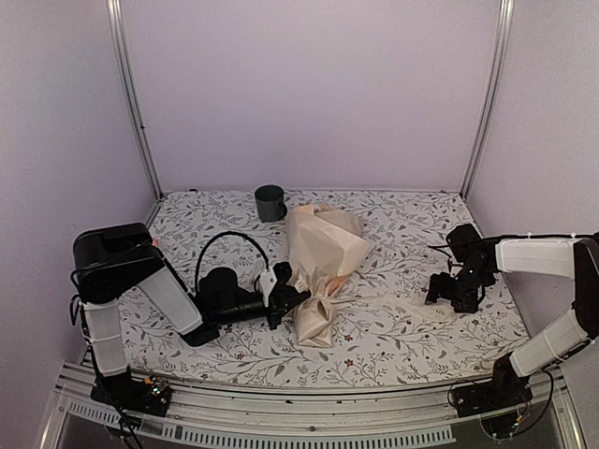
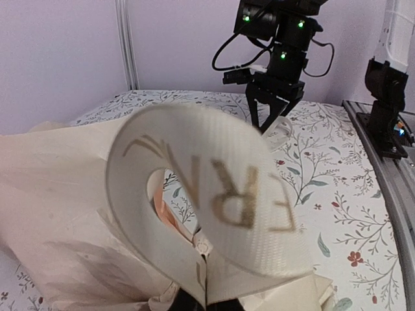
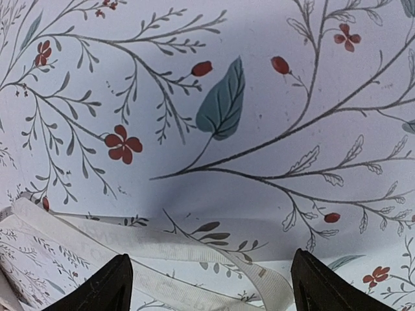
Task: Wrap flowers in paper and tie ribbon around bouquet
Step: Cross the half-tied ribbon over the folded bouquet.
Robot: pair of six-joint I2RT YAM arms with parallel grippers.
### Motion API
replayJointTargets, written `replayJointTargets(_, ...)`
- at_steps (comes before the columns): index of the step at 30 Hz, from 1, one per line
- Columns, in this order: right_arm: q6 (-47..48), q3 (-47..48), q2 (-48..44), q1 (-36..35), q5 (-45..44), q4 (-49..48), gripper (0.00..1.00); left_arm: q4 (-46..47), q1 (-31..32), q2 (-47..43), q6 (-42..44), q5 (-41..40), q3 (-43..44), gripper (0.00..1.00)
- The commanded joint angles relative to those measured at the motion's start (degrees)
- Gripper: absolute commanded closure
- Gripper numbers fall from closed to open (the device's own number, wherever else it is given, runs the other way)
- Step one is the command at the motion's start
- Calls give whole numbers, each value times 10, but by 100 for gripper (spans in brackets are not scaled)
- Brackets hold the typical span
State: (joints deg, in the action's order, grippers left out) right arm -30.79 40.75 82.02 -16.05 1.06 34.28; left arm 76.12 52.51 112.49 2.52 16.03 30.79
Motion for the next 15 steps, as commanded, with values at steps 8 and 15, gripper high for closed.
replayJointTargets(8, -64, -45, -52, 0, 35, 15, 22, -13, 6, -20, 18, 5, 8, 100)
replayJointTargets(15, -49, -43, -28, 1, 36, -13, 85, -8, 6, -24, 18, 4, 2, 100)
